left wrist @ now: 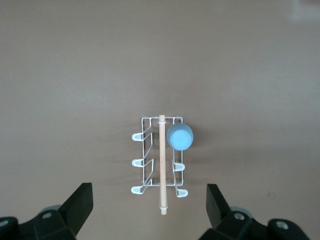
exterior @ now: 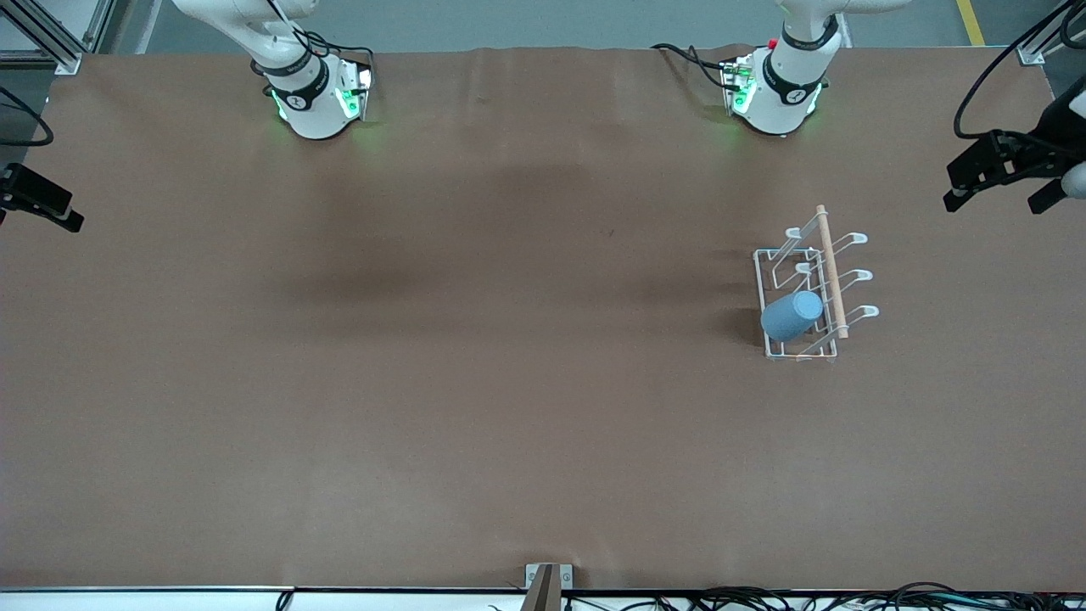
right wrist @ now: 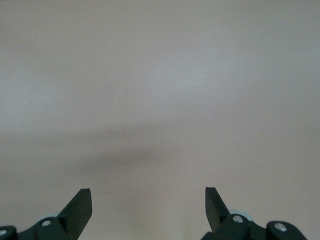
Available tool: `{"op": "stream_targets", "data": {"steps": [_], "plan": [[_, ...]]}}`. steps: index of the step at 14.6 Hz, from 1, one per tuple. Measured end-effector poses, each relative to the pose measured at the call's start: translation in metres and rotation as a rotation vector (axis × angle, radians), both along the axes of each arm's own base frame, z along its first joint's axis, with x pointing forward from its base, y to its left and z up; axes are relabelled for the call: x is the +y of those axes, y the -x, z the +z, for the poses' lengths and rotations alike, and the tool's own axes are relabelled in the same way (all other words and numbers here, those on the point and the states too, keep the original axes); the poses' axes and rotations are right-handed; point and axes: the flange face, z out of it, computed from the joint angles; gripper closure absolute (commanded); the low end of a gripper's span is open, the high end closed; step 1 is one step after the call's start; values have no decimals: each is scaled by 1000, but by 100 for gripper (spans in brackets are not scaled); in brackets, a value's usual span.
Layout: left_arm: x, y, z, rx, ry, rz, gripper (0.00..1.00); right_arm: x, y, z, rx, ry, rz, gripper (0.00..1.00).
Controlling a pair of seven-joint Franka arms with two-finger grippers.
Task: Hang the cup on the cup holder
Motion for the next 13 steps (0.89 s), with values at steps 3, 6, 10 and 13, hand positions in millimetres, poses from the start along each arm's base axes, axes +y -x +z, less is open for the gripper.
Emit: {"op": "stream_targets", "data": {"steps": [3, 6, 10, 13], "plan": [[-1, 1, -6, 27, 2, 42, 0, 0, 0, 0, 0, 0, 0, 0], [-5, 5, -3, 28, 1, 41, 0, 0, 0, 0, 0, 0, 0, 0], [-9, 6, -3, 28, 1, 41, 0, 0, 0, 0, 0, 0, 0, 0], [-9, 6, -5, 31, 1, 42, 0, 0, 0, 0, 0, 0, 0, 0]]}}
